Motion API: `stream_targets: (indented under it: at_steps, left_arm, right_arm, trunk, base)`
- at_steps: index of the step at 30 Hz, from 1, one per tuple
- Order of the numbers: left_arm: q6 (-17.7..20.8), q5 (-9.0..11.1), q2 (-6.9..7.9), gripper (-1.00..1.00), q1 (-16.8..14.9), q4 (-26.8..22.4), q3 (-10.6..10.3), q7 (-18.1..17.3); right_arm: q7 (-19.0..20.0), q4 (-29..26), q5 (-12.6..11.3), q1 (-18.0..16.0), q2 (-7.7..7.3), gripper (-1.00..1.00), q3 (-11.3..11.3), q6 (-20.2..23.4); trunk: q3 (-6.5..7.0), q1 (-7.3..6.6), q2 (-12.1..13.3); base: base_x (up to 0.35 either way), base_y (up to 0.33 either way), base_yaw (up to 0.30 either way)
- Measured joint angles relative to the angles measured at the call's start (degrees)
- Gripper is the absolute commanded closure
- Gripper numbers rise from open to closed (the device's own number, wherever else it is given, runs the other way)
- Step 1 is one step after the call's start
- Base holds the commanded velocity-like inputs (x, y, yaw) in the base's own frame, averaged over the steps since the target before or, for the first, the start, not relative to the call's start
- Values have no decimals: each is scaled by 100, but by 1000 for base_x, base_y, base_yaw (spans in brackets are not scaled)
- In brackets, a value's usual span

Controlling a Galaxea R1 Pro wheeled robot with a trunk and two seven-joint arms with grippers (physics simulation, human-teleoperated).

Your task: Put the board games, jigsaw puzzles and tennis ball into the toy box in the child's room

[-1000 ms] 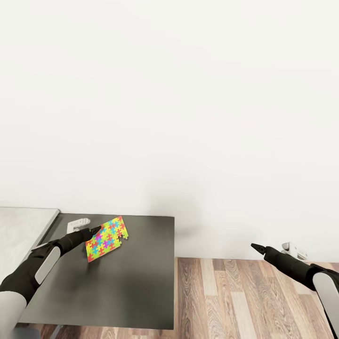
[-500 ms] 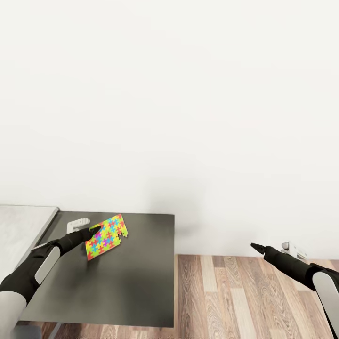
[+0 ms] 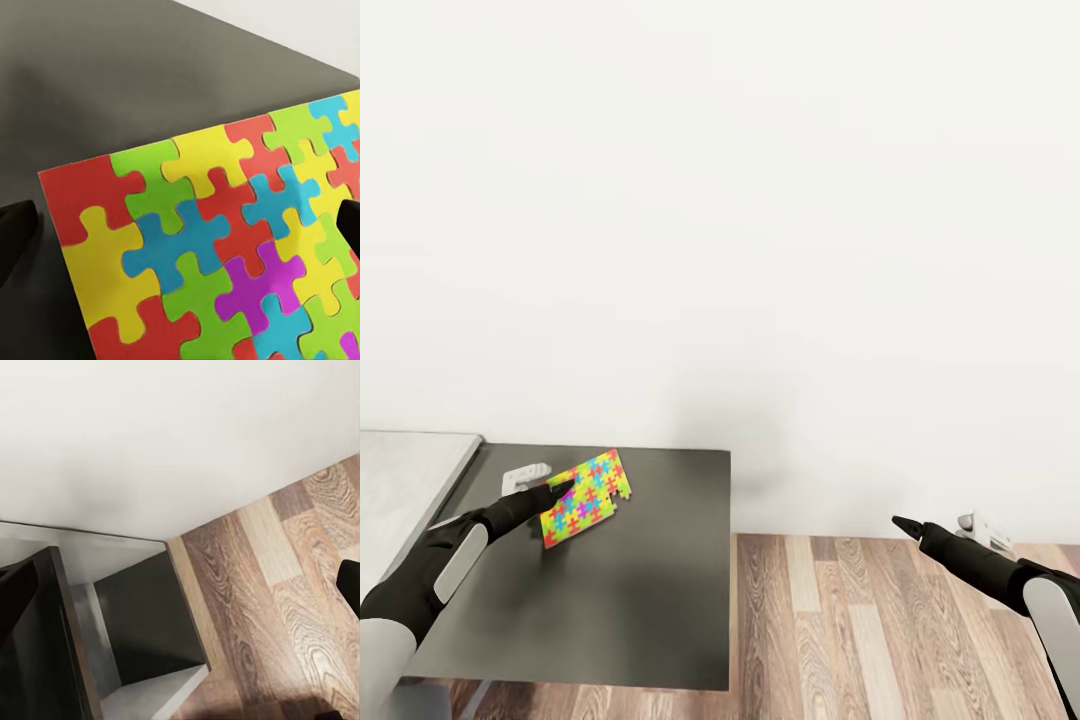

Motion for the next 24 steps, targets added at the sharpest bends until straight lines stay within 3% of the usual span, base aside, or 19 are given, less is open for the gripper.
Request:
stream_targets:
  at_steps: [10,24]
  left_arm:
    - [-1,0,0,-100,0,0,-8,-6]
    - [-10,3,-2,-100,0,2,-24,-15]
  right_arm:
    - [5,-17,2,4,0,-100,2,-4]
    - [6,-21,3,6,0,-100,1,-3]
  trunk:
    - [-8,0,0]
    - [-8,0,0]
  base:
    - [0,-11,0]
    - [0,-201,0]
